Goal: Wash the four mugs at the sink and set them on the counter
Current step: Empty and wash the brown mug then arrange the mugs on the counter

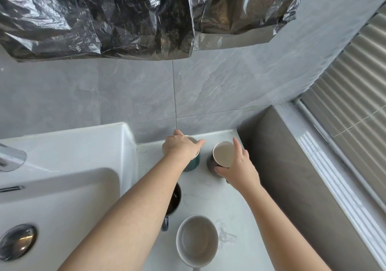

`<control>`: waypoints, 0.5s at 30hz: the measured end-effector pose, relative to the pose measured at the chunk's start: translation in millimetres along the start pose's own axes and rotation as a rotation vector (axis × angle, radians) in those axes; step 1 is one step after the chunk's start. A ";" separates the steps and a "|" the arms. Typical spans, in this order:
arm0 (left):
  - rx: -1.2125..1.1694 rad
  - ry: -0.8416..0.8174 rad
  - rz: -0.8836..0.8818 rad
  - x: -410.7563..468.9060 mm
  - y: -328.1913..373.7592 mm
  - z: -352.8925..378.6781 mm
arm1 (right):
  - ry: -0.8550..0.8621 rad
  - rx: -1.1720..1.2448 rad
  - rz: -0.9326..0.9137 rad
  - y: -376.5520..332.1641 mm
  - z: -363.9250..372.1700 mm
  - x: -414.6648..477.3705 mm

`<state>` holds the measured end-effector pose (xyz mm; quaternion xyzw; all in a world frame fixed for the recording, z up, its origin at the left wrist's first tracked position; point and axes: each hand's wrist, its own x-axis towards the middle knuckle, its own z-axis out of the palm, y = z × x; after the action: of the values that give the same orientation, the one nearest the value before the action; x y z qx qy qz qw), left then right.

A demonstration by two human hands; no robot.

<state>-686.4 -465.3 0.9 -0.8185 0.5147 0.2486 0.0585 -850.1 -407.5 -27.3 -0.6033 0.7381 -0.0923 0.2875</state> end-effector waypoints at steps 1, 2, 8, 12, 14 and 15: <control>0.006 -0.008 0.000 -0.4 -0.6 -1.1 | 0.002 0.032 0.004 2.7 1.2 -1.3; 0.033 -0.007 0.006 -1.1 -2.0 -3.2 | 0.009 0.055 0.001 5.3 2.5 -2.6; 0.250 -0.030 0.468 -6.9 -27.7 -14.5 | 0.077 0.091 -0.014 11.2 3.3 -4.9; 0.338 0.045 0.574 -2.4 -34.6 -8.2 | 0.099 0.091 -0.009 -1.7 10.2 -4.2; 0.349 0.098 0.527 -1.1 -36.4 -10.9 | 0.098 0.083 -0.008 -11.2 15.9 -1.2; 0.358 0.115 0.490 -0.2 -38.8 -14.1 | 0.100 0.082 -0.014 -16.1 18.9 0.2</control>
<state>-647.7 -452.1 7.1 -0.6594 0.7348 0.1141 0.1107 -826.5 -407.9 -35.1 -0.5908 0.7430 -0.1546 0.2741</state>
